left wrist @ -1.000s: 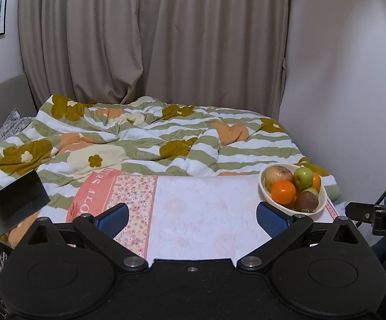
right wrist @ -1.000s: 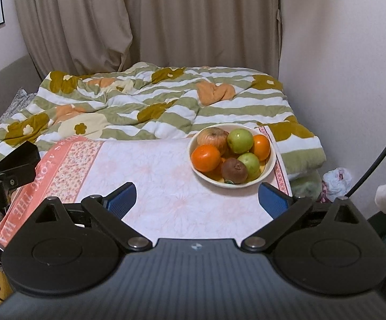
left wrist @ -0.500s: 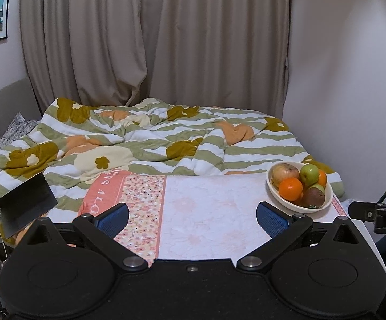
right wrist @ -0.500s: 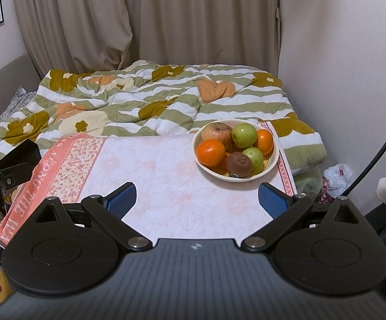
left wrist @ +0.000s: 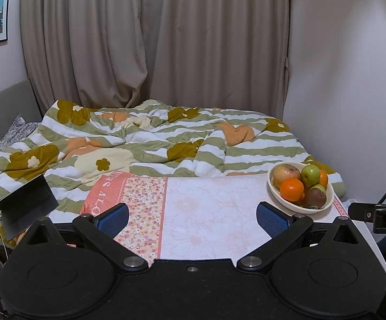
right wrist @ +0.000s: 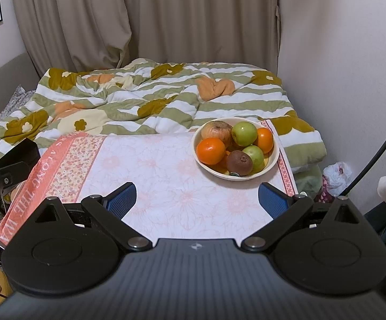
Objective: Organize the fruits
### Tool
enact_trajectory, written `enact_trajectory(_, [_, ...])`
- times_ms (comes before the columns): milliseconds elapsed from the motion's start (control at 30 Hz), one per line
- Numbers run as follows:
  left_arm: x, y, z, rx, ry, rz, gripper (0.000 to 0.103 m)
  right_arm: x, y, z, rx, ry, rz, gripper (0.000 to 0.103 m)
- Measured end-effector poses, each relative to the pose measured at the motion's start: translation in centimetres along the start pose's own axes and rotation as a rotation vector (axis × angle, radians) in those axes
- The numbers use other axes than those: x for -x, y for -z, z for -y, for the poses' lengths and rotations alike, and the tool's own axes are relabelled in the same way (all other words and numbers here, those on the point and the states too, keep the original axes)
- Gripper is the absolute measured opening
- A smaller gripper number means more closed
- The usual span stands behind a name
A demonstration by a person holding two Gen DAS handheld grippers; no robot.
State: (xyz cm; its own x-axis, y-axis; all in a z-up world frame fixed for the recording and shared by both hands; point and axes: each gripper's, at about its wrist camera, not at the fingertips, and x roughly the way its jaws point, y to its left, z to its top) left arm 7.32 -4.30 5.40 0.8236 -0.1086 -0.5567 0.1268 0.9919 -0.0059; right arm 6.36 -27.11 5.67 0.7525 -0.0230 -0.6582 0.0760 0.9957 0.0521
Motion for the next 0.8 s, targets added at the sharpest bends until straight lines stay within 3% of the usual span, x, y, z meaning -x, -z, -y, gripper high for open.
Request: enact_trajectory(800, [-0.04,-0.09,0.07,-0.025,-0.011,0.007,0.103,-0.61,0.50,0.06,0.000,0.001,-0.013,0.103])
